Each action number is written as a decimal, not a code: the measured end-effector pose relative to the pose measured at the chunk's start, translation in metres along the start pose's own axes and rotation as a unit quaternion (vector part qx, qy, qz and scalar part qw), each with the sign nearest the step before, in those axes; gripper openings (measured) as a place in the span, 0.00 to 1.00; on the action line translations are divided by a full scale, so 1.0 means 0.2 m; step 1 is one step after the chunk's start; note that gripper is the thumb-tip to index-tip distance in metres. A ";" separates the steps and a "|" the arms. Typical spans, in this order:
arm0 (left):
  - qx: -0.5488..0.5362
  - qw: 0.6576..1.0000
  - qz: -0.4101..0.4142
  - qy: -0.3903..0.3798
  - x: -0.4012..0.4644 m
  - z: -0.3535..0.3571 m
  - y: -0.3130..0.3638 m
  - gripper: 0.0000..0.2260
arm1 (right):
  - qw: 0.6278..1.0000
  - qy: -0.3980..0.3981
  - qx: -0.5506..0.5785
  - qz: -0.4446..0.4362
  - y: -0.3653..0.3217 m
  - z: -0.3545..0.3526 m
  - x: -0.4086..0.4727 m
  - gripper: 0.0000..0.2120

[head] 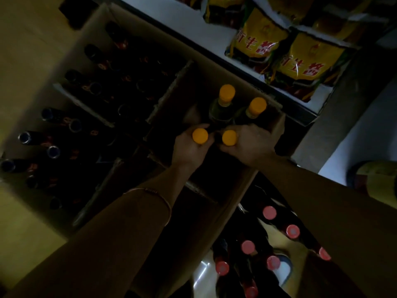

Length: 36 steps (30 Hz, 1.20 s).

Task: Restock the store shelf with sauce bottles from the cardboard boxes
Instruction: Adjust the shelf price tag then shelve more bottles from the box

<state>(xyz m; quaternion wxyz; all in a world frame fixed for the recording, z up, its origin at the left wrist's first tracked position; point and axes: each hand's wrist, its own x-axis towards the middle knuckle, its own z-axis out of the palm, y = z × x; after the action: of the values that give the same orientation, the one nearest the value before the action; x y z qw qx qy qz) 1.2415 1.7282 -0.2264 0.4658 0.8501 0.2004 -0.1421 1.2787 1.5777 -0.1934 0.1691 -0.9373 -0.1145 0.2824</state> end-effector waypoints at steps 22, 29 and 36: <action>-0.167 0.982 0.085 0.024 -0.70 -0.80 1.13 0.19 | 0.872 0.149 0.466 -0.023 -0.49 -1.07 -0.84 0.14; -0.181 0.968 0.171 0.009 -1.16 -1.15 1.62 0.18 | 0.856 0.221 0.456 -0.105 -0.77 -1.68 -1.29 0.16; -0.165 0.945 0.282 0.024 -1.57 -1.42 2.17 0.13 | 0.847 0.292 0.403 -0.186 -0.97 -2.20 -1.78 0.21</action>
<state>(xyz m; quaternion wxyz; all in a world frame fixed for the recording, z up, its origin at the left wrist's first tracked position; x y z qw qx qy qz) 1.1854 1.6925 0.3758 0.6155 0.7864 -0.0155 0.0503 1.2155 1.5342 0.4007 0.6074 -0.7867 -0.1084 -0.0199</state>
